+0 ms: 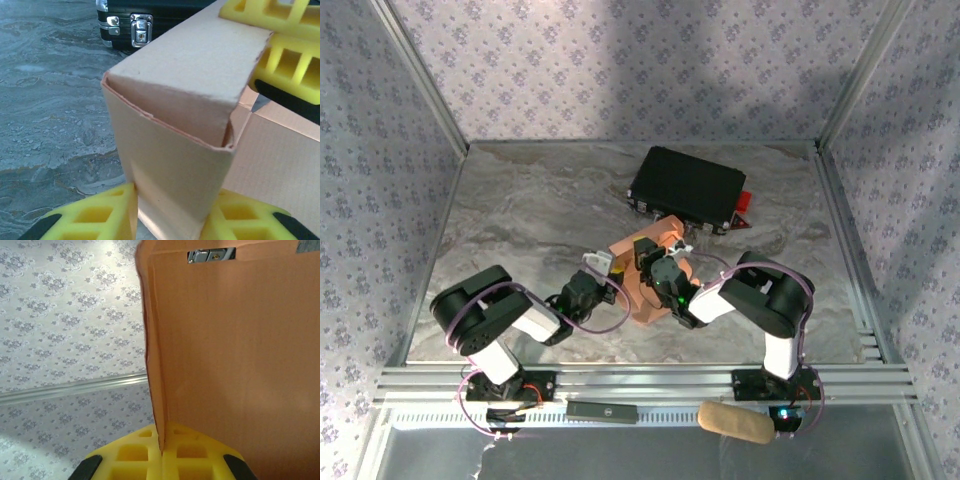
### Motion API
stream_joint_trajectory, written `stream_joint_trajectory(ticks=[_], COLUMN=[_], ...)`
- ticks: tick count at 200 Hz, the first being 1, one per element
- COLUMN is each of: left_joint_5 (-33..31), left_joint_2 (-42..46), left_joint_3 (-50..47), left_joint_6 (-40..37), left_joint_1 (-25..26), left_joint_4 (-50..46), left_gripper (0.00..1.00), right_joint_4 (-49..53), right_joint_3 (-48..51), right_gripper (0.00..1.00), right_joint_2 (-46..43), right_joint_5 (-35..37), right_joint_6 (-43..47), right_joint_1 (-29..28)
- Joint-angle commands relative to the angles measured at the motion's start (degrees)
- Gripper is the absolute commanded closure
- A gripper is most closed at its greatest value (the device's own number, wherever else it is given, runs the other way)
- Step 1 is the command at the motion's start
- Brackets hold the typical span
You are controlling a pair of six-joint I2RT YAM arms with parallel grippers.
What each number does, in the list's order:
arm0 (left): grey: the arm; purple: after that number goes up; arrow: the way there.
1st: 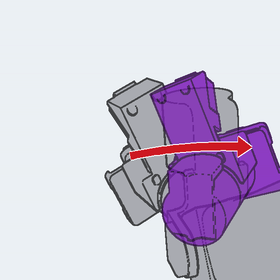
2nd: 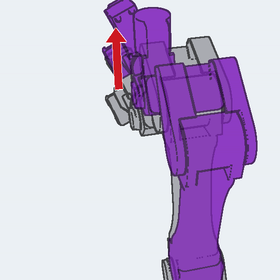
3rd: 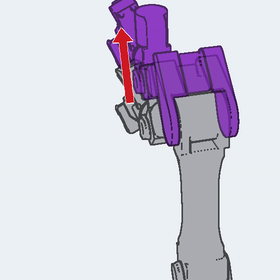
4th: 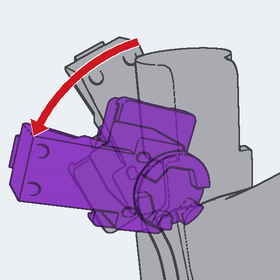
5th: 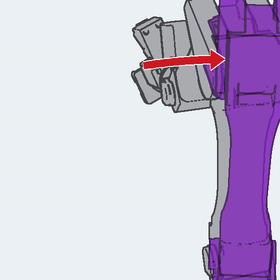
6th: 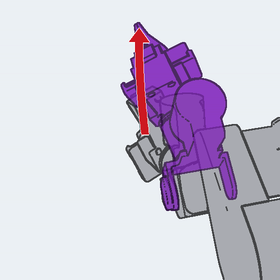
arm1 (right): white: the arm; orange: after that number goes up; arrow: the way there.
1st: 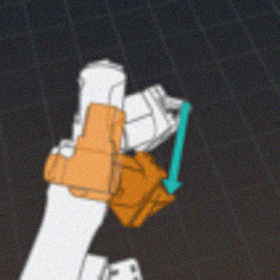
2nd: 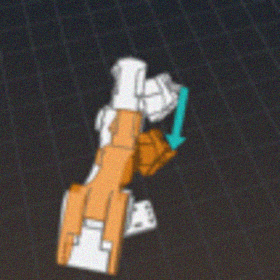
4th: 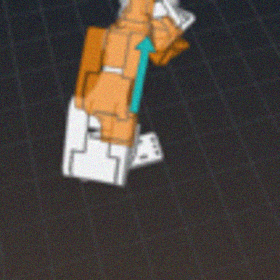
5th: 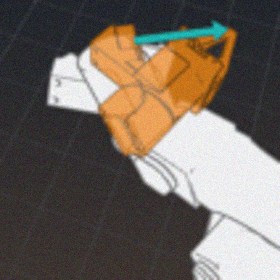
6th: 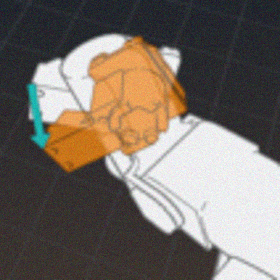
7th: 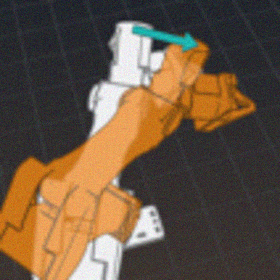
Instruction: Fold the paper box
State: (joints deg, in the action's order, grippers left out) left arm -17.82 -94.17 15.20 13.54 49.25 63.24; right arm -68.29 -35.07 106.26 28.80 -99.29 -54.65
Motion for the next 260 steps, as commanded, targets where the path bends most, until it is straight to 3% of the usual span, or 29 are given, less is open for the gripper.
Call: stream_joint_trajectory(ticks=[1, 50, 91, 154, 179, 200, 212, 230, 260], left_joint_5=[0.67, -0.87, -3.27, -13.46, -20.15, -23.87, -23.55, -22.67, -15.25], left_joint_2=[-1.09, -1.10, 0.15, -0.94, -1.38, -0.55, 0.72, 4.40, 11.61], left_joint_3=[2.33, 3.41, 5.95, 8.98, 11.44, 12.73, 12.68, 12.77, 12.66], left_joint_6=[0.52, 0.54, 0.62, 1.60, 3.44, 5.87, 6.31, 7.80, 9.10], left_joint_1=[0.39, 1.11, 2.45, 6.21, 7.52, 7.79, 7.69, 6.72, 1.64], left_joint_4=[3.60, 2.89, -2.58, -5.97, -11.57, -17.19, -19.58, -26.28, -37.79], left_gripper=[0.70, 0.72, 0.91, 1.00, 1.00, 1.00, 1.00, 1.00, 1.00], right_joint_4=[0.42, 0.55, 1.26, 1.98, 3.20, 7.88, 13.30, 28.97, 53.22], right_joint_3=[-0.35, -0.96, -1.17, -2.11, -1.97, -1.09, 0.07, 0.94, -2.77], right_gripper=[1.00, 1.00, 1.00, 1.00, 1.00, 0.63, 0.49, 0.37, 0.26], right_joint_2=[-1.50, -0.76, -0.88, -0.33, -1.06, -4.52, -9.39, -19.65, -36.18], right_joint_5=[-0.44, -0.67, -0.20, 0.57, 0.95, 1.52, 2.13, 3.31, 3.12], right_joint_6=[-1.57, -1.98, -2.65, -4.20, -5.29, -5.80, -4.79, -3.82, 9.64], right_joint_1=[-0.43, -0.61, -1.02, -1.87, -2.78, -3.60, -3.83, -3.71, -2.21])
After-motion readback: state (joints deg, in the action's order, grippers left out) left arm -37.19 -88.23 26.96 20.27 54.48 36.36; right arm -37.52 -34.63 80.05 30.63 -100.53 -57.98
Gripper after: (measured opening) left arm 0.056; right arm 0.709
